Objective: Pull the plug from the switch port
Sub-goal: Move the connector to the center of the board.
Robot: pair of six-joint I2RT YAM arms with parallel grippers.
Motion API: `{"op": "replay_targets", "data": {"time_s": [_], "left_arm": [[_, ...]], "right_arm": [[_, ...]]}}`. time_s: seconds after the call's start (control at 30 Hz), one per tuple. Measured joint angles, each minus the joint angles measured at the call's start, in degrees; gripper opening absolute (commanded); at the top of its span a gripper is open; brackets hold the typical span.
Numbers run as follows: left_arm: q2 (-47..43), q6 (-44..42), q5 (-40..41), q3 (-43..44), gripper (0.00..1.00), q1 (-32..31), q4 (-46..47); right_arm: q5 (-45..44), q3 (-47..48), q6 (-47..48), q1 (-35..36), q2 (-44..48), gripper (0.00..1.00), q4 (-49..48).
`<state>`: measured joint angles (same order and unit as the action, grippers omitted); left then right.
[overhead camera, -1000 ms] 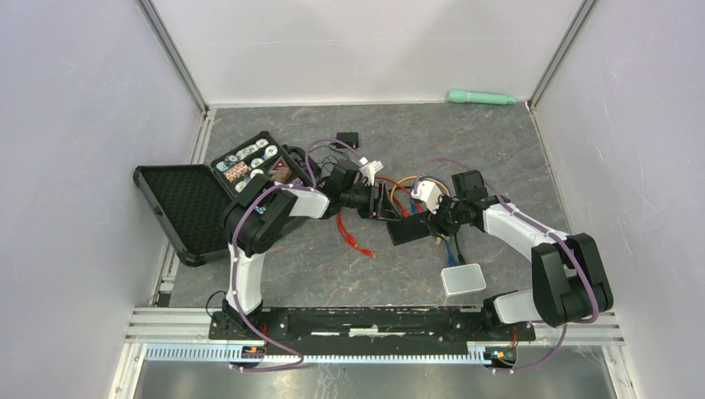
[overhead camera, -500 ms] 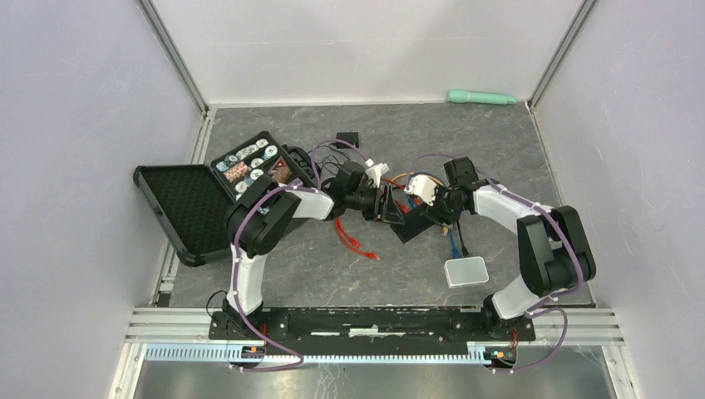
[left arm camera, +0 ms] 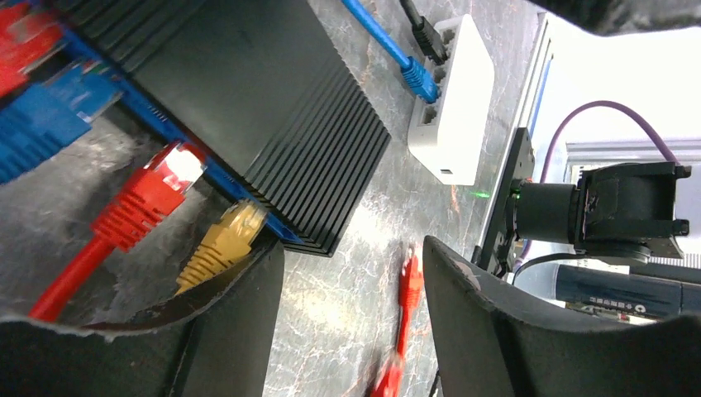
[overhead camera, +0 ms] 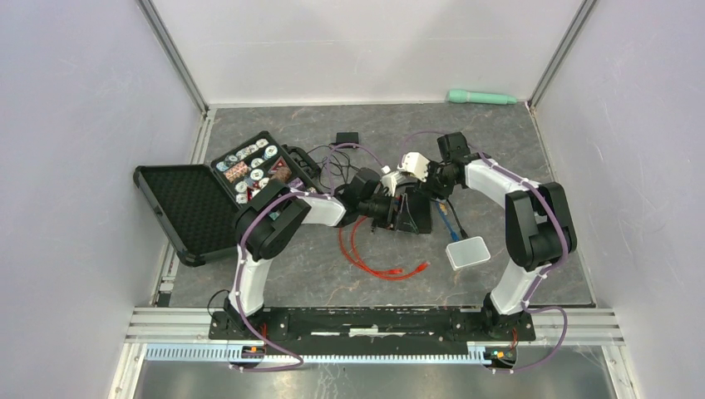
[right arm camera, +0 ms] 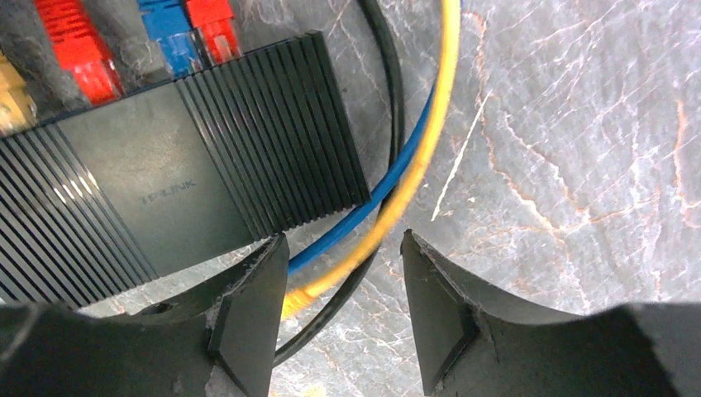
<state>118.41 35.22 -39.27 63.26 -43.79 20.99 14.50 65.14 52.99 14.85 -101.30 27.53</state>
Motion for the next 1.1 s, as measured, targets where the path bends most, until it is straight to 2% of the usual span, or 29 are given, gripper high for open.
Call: {"op": "replay_targets", "data": {"time_s": [0.3,0.6,0.9,1.1], "left_arm": [[-0.7,0.11,0.61,-0.87,0.75,-0.83,0.81],[-9.75,0.44,10.34,-9.46,0.78,-0.48,-0.42],[-10.56,7.23,13.7,-10.97,0.8,0.59,-0.02],[-10.14,11.74,14.75,-13.11,0.83,0.61,4.83]], "right_arm": [[1.55,-0.15,0.37,-0.11,0.37,0.62,-0.83],[4.57,-5.42,-2.36,-0.9,8.2,0.61,-1.27],[7.52,-13.27,-9.62,-1.09,14.6,0.62,-6.45],[7.78,-15.13,-12.76,-1.11,14.53,0.71,-9.66]]}}
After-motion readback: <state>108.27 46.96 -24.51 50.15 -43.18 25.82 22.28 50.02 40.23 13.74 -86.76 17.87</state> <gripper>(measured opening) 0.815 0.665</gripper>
